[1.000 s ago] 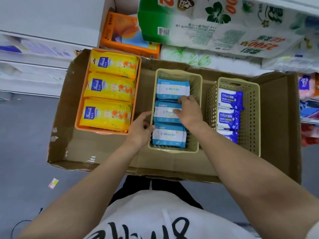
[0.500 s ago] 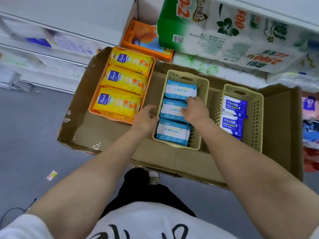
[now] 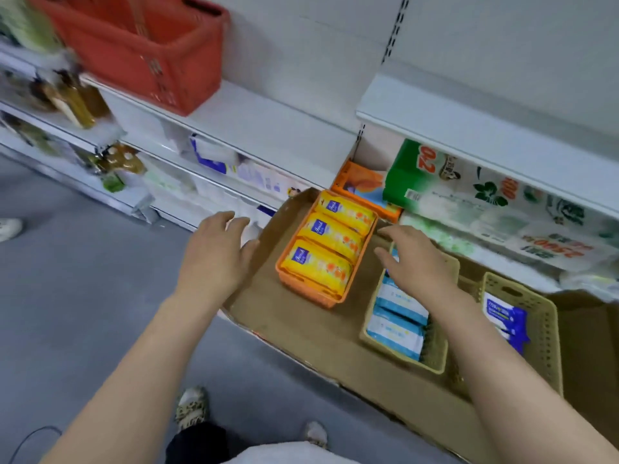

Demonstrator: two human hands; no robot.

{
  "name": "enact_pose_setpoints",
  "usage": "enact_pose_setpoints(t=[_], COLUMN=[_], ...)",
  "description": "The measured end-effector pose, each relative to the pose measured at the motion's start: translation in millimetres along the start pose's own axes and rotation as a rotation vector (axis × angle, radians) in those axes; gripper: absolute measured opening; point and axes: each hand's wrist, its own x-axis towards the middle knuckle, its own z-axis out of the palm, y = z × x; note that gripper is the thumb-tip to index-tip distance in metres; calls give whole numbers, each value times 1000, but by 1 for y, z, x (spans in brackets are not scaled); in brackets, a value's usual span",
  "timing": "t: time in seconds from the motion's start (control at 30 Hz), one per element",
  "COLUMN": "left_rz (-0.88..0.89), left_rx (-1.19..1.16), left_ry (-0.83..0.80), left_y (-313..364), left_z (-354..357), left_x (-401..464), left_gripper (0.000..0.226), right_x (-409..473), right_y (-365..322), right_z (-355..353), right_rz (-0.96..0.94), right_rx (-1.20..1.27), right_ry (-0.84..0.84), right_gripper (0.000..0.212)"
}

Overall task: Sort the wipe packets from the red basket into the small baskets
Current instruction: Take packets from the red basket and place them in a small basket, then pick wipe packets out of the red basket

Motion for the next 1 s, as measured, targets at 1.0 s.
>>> enact_pose_setpoints(t=[1.0], left_rz=[342], left_rx=[91], left_ry=[53], left_y=[-405], left_z=[-142], left_x=[437], left_gripper=[40], right_x=[407], right_y=[-437], right_z=[36], right_rz=[-146], right_rx=[196], right_ry=[323], right_gripper=[40])
